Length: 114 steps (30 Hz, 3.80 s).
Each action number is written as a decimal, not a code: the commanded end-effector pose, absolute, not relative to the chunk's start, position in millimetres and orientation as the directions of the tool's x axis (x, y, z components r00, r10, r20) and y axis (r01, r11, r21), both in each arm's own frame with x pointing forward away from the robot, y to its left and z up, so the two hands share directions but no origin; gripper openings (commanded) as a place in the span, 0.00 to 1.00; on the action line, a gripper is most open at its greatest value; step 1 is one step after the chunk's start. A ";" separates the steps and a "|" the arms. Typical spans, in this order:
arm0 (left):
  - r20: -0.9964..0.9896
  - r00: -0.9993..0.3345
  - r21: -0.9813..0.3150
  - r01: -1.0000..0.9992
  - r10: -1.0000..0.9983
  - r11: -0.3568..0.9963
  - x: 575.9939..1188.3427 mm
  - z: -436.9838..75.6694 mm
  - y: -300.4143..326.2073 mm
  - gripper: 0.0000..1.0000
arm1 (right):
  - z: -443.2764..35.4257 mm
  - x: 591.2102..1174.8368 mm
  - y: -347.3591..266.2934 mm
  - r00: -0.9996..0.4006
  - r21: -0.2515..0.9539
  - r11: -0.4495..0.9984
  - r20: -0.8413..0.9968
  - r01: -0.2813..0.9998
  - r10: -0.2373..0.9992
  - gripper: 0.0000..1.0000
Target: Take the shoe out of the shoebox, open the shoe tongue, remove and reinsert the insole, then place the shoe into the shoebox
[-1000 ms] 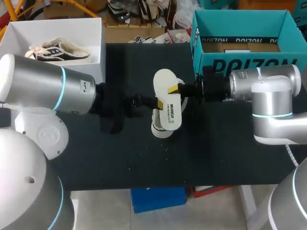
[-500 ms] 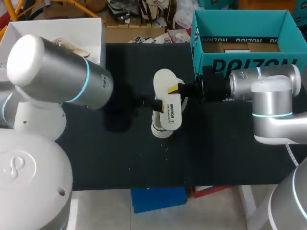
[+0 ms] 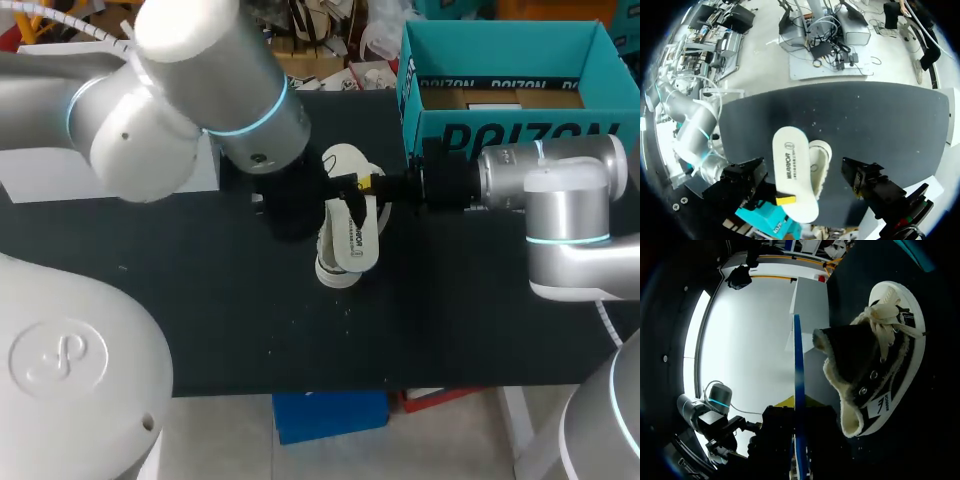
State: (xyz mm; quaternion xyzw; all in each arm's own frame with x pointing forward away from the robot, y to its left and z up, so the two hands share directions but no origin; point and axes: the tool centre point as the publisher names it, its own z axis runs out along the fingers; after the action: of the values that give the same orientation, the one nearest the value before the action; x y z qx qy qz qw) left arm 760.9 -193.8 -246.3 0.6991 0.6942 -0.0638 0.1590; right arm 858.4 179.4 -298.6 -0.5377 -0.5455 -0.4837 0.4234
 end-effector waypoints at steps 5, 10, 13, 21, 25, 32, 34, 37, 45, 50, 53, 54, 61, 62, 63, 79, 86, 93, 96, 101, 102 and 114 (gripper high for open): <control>0.102 -0.050 0.106 0.994 0.993 0.039 765.0 -252.9 -206.8 1.00 | -299.2 859.0 180.3 -0.063 0.072 -0.046 0.982 0.996 0.177 0.00; 0.091 -0.066 0.091 0.994 0.994 0.058 763.3 -263.1 -210.9 1.00 | -299.2 859.0 180.3 -0.063 0.072 -0.046 0.982 0.996 0.177 0.00; 0.021 -0.073 0.094 0.993 0.997 0.071 764.1 -265.8 -213.4 1.00 | -299.2 859.0 180.3 -0.063 0.072 -0.046 0.982 0.996 0.177 0.00; -0.065 -0.081 0.128 0.988 0.995 0.088 767.9 -269.7 -219.4 1.00 | -299.2 859.0 180.3 -0.063 0.072 -0.046 0.982 0.996 0.177 0.00; -0.086 -0.076 0.145 0.986 0.993 0.088 770.9 -269.4 -223.7 1.00 | -299.2 859.0 180.3 -0.063 0.072 -0.046 0.982 0.996 0.177 0.00; -0.093 -0.068 0.159 0.984 0.993 0.082 783.3 -268.2 -229.9 1.00 | -299.2 859.0 180.3 -0.063 0.072 -0.046 0.982 0.996 0.177 0.00; -0.095 -0.066 0.163 0.983 0.993 0.081 788.4 -267.9 -230.1 1.00 | -299.2 859.0 180.3 -0.063 0.072 -0.046 0.982 0.996 0.177 0.00; -0.093 -0.066 0.168 0.982 0.994 0.081 797.1 -268.5 -229.3 1.00 | -299.2 859.0 180.3 -0.063 0.072 -0.046 0.982 0.996 0.177 0.00; -0.095 -0.062 0.180 0.981 0.994 0.079 826.4 -262.0 -226.4 1.00 | -299.2 859.0 180.3 -0.063 0.072 -0.046 0.982 0.996 0.177 0.00; -0.101 -0.071 0.198 0.976 0.992 0.090 843.7 -254.4 -222.0 1.00 | -299.2 859.0 180.3 -0.063 0.072 -0.046 0.982 0.996 0.177 0.00; -0.101 -0.079 0.213 0.972 0.992 0.099 855.5 -249.3 -217.0 1.00 | -299.2 859.0 180.3 -0.063 0.072 -0.046 0.982 0.996 0.177 0.00; -0.102 -0.080 0.214 0.972 0.992 0.100 859.2 -248.4 -215.4 1.00 | -299.2 859.0 180.3 -0.063 0.072 -0.046 0.982 0.996 0.177 0.00; -0.096 -0.095 0.218 0.969 0.991 0.114 887.8 -245.2 -203.5 1.00 | -299.2 859.0 180.3 -0.063 0.072 -0.046 0.982 0.996 0.177 0.00; -0.099 -0.102 0.213 0.970 0.990 0.121 892.6 -245.0 -201.5 1.00 | -299.2 859.0 180.3 -0.063 0.072 -0.046 0.982 0.996 0.177 0.00; -0.098 -0.105 0.213 0.969 0.990 0.124 896.5 -244.7 -199.7 1.00 | -299.2 859.0 180.3 -0.063 0.072 -0.046 0.982 0.996 0.177 0.00; -0.138 -0.090 0.197 0.973 0.986 0.116 949.1 -244.7 -194.5 1.00 | -299.2 859.0 180.3 -0.063 0.072 -0.046 0.982 0.996 0.177 0.00; -0.139 -0.110 0.190 0.972 0.984 0.135 964.3 -248.1 -190.3 1.00 | -299.2 859.0 180.3 -0.063 0.072 -0.046 0.982 0.996 0.177 0.00; -0.142 -0.111 0.187 0.973 0.984 0.137 957.4 -249.7 -192.4 1.00 | -299.2 859.0 180.3 -0.063 0.072 -0.046 0.982 0.996 0.177 0.00; -0.148 -0.106 0.189 0.973 0.983 0.134 947.3 -247.7 -194.5 1.00 | -299.2 859.0 180.3 -0.063 0.072 -0.046 0.982 0.996 0.177 0.00; -0.140 -0.092 0.198 0.973 0.986 0.119 926.7 -244.2 -196.8 1.00 | -299.2 859.0 180.3 -0.063 0.072 -0.046 0.982 0.996 0.177 0.00; -0.137 -0.091 0.199 0.973 0.986 0.117 922.4 -243.8 -196.6 1.00 | -299.2 859.0 180.3 -0.063 0.072 -0.046 0.982 0.996 0.177 0.00; -0.147 -0.075 0.180 0.978 0.986 0.102 853.2 -244.9 -200.5 1.00 | -299.2 859.0 180.3 -0.063 0.072 -0.046 0.982 0.996 0.177 0.00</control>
State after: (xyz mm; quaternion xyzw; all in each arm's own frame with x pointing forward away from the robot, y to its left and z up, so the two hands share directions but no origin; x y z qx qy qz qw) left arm 867.9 -205.4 -243.2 0.6705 0.7346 0.0118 0.1034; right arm 858.7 179.8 -298.8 -0.5376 -0.5456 -0.4837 0.4236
